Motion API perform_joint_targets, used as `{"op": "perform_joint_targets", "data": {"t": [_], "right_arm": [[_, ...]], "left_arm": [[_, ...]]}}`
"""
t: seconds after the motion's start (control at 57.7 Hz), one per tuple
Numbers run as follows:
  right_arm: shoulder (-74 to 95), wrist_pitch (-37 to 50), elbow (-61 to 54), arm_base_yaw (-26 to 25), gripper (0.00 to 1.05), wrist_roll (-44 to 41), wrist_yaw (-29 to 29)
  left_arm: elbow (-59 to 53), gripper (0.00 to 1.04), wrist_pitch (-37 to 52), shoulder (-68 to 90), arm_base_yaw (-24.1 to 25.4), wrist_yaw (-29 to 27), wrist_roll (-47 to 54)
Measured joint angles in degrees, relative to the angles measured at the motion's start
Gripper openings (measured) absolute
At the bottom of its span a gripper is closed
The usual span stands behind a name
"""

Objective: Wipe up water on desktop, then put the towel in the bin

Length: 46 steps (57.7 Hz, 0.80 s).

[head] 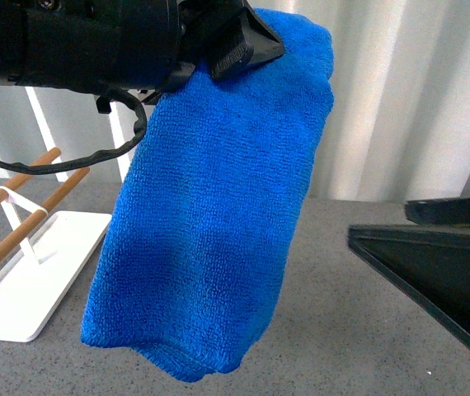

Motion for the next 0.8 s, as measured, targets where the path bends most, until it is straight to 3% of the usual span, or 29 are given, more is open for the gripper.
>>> {"op": "perform_joint_targets", "data": {"t": [0.243, 0.451, 0.711, 0.797], "right_arm": [[10.21, 5.97, 6.97, 5.77, 0.98, 1.57, 0.72], [17.86, 8.02, 12.66, 9.31, 0.98, 1.75, 4.02], [23.61, 10.78, 17.51, 12.31, 0.98, 2.89, 4.00], [24.81, 11.78, 18.80, 12.70, 0.90, 3.74, 4.17]], "left_arm": [[0.00, 0.06, 0.00, 0.00, 0.00, 0.00, 0.00], [0.00, 0.06, 0.00, 0.00, 0.02, 0.00, 0.00], [0.00, 0.06, 0.00, 0.00, 0.02, 0.00, 0.00], [0.00, 0.06, 0.00, 0.00, 0.00, 0.00, 0.00]]}}
